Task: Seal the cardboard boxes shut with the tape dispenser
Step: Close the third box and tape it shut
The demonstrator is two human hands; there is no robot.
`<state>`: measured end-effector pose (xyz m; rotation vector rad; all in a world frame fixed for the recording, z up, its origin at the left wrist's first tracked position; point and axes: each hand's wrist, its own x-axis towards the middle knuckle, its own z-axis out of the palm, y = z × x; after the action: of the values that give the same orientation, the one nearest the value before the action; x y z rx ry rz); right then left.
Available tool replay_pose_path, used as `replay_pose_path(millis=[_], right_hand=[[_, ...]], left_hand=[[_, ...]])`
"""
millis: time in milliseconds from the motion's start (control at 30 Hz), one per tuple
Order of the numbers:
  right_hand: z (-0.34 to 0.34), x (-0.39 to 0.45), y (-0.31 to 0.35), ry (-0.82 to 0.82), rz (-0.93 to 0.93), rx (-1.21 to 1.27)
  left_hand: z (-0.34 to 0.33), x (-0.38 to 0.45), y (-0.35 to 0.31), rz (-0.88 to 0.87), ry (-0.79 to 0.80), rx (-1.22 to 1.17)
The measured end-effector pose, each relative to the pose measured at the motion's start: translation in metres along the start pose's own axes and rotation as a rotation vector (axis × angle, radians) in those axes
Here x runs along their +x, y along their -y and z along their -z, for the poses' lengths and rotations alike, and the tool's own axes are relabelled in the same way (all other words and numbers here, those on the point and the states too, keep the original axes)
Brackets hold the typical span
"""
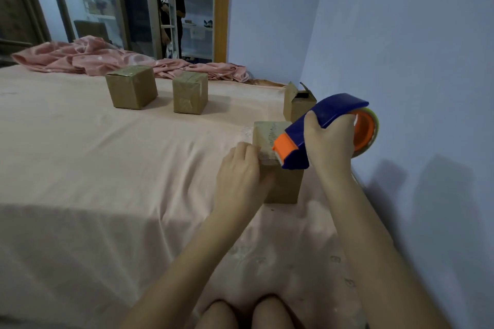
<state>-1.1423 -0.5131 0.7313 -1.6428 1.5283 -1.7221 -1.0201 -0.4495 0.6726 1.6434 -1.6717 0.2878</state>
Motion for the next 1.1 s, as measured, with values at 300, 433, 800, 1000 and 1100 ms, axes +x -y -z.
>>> replay_pose_path(millis=[300,433,800,1000,1100], right_hand=[[-0.002,-0.003,-0.01,-0.067,-0.092,0.094],[0.001,-0.001,-0.014,-0.111,-0.211,0.258],[0.032,0.025,0.008,-0.242,-0.162,0.398],[0.039,0.031,0.007,-0.119,0.055,0.107],[0.037,0.028,0.0,-0.086,0.107,0.013]], left_hand=[[-0.009,-0.008,-0.012,-0.228,-0.045,0.069],[-0.006,-0.008,-0.007,-0.253,-0.04,0.139],[0.0,-0.004,-0.006,-0.268,0.001,0.251],[-0.001,-0.003,-0.009,-0.27,-0.004,0.237],[0.001,-0.002,-0.006,-0.262,0.002,0.223]])
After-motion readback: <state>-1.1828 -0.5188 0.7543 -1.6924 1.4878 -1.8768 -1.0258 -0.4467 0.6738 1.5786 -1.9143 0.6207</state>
